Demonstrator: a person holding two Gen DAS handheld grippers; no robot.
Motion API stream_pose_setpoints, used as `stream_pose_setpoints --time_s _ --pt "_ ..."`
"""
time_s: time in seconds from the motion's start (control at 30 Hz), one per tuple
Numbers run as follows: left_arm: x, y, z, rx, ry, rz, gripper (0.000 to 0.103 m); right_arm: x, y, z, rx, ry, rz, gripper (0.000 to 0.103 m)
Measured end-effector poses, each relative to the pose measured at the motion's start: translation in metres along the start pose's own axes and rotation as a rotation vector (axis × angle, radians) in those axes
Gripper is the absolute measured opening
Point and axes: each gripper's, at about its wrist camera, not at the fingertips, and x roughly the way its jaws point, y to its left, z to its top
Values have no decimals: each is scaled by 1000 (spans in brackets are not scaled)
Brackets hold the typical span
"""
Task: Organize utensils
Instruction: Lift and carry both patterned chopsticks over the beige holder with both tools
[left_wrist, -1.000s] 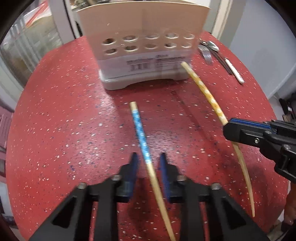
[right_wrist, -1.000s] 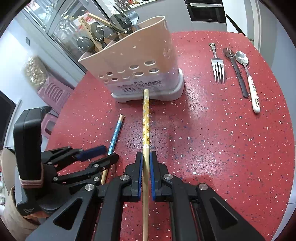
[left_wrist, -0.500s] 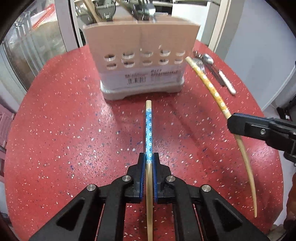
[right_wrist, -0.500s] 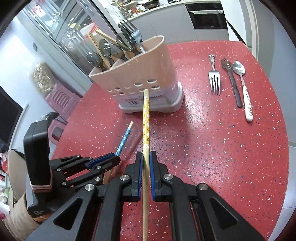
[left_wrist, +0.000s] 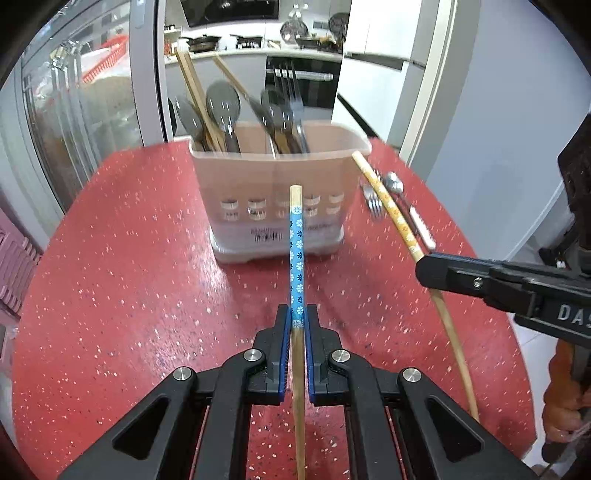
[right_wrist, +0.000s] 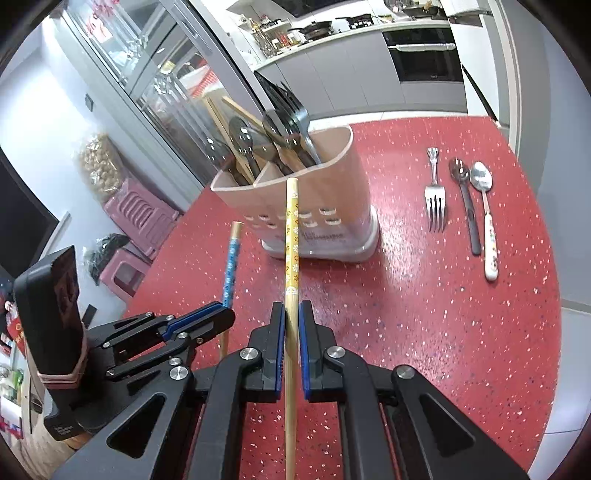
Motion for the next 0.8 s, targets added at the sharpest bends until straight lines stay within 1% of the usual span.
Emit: stream_pose_setpoints --time_s 0.13,0.33,0.8 --pt "-20 8 17 -29 -72 -8 33 -7 2 12 -10 -25 5 8" --pt "-39 21 41 -65 -146 -10 33 -14 3 33 -14 -64 15 8" --pt "-56 38 75 -103 -226 -40 33 -30 16 73 -46 -138 35 8"
